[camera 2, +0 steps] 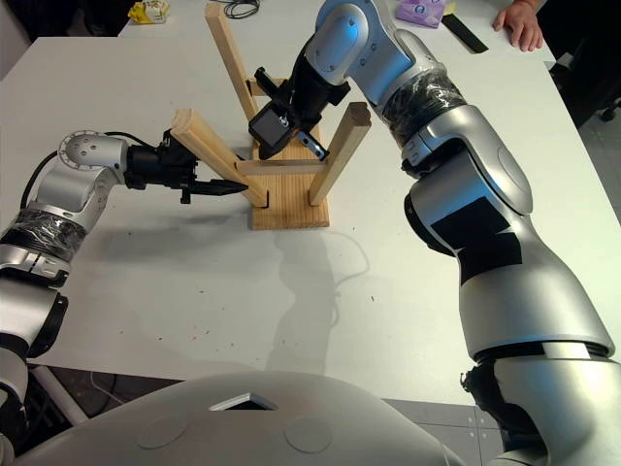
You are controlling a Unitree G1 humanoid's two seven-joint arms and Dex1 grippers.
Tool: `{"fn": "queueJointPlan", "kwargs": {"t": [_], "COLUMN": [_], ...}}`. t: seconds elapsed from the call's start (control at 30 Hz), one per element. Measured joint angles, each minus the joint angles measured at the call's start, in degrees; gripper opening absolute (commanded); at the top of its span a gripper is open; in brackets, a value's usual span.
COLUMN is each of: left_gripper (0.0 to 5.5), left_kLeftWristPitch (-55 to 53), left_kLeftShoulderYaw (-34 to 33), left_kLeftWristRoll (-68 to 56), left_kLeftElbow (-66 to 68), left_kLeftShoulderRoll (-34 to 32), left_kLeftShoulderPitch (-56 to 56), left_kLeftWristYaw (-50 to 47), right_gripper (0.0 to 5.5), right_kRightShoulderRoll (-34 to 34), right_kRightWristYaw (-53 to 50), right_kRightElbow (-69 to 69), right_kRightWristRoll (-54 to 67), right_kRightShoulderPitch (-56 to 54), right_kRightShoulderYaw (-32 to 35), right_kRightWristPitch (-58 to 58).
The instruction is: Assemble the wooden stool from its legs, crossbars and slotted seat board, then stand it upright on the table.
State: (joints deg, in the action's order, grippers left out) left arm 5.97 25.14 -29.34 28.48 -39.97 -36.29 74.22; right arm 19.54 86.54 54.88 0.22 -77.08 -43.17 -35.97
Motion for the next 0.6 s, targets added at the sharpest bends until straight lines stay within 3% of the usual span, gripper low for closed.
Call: {"fn": "queueJointPlan", "kwargs": {"t": [0.6], "left_gripper": [2.06], "left_kLeftWristPitch": [0.0], "left_kLeftShoulderYaw": [1.3], "left_kLeftWristRoll": [1.0], "left_kLeftElbow": [1.1], "left_kLeftShoulderRoll": [0.2], "left_kLeftShoulderPitch": [-2.6], "left_kLeftWristYaw": [1.3], "right_gripper": [0.00], "right_kRightShoulderRoll": [-0.3], "right_kRightWristYaw": [0.4], "right_kRightElbow": [0.2], "right_kRightWristRoll": [-0.6], "right_kRightShoulderPitch": [1.6], "right_kRightShoulderYaw": [3.4], "right_kRightWristPitch": [0.6]}}
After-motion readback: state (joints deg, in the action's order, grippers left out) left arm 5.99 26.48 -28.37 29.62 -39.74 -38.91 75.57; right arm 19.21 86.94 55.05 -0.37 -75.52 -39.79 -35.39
